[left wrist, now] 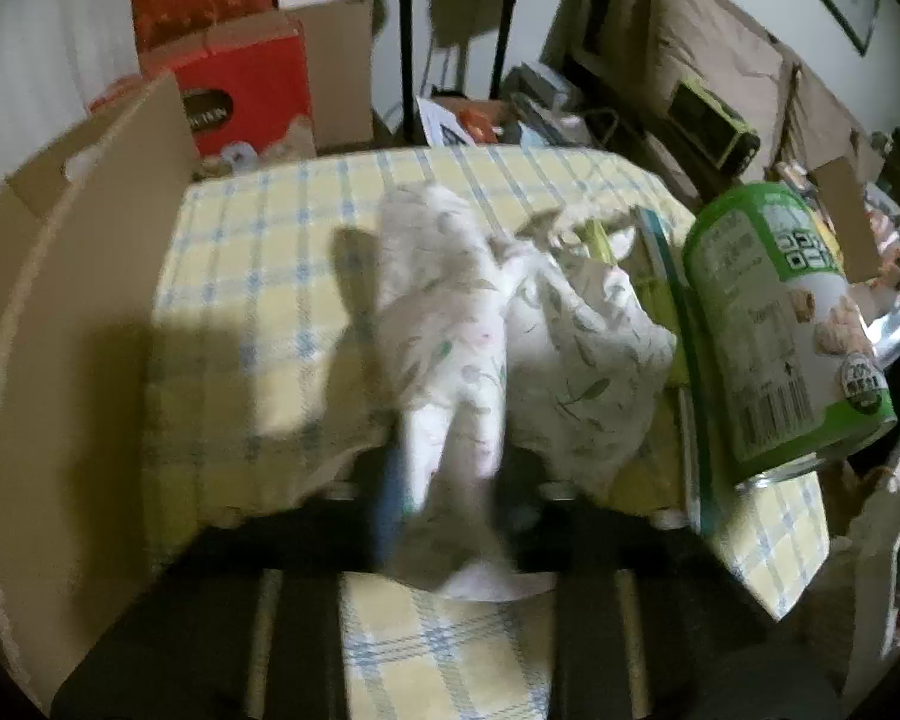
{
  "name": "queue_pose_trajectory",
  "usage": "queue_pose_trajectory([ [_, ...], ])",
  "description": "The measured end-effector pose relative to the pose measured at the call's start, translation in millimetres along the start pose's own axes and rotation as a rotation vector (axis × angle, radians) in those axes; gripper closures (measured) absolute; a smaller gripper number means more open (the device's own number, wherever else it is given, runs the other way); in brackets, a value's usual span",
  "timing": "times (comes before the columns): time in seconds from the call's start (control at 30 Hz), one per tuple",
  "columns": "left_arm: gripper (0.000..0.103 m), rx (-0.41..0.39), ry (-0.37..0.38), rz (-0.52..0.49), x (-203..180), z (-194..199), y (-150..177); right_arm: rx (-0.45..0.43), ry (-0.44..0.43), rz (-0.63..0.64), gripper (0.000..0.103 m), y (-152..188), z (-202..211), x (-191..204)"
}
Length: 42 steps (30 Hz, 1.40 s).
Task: Organize objects
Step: 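Grasp the white floral cloth bag with the left gripper and lift it, then grasp the green Health box with the right gripper while the left gripper holds the bag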
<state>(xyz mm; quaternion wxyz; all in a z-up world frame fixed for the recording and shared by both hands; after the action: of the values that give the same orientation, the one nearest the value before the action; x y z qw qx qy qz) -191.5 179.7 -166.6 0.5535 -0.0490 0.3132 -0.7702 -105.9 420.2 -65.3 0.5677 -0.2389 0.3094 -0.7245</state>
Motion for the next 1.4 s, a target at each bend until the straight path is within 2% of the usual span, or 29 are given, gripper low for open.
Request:
queue_pose_trajectory([
  [0.23,0.096,-0.126,0.014,0.016,4.7,44.7,-25.2,0.000,-0.001,0.015,0.001,4.1,-0.2,5.4],
  [0.47,0.096,-0.296,0.046,-0.021,-8.0,122.5,-62.7,-0.005,-0.026,0.027,0.001,3.4,4.2,16.4],
  [0.6,0.096,-0.352,0.075,-0.032,-12.4,158.4,-74.1,-0.010,-0.047,0.042,0.001,1.4,8.2,28.5],
  [0.93,0.096,-0.461,0.071,-0.010,10.5,222.1,-73.4,0.056,-0.160,0.071,0.001,15.6,-1.3,74.6],
  [1.2,0.096,-0.517,0.045,0.021,40.7,256.4,-70.6,0.101,-0.160,0.121,0.001,30.3,-24.8,110.5],
  [1.4,0.096,-0.516,0.034,0.042,58.7,260.6,-60.0,0.167,-0.167,0.067,0.001,34.8,-50.7,127.4],
])
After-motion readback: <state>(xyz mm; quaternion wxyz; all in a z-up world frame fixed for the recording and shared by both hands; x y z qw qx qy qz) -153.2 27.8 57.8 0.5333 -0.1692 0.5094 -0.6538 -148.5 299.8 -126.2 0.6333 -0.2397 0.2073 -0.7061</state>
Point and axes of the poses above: each gripper's, at about its wrist camera, not at the fingertips, and z roughly against the way its jaws point, x to its left, y to its underside, the point moved 9 cm from there along -z, roughly the way its jaws point, and after that the axes turned 13 degrees about y, right-handed, at the moved point
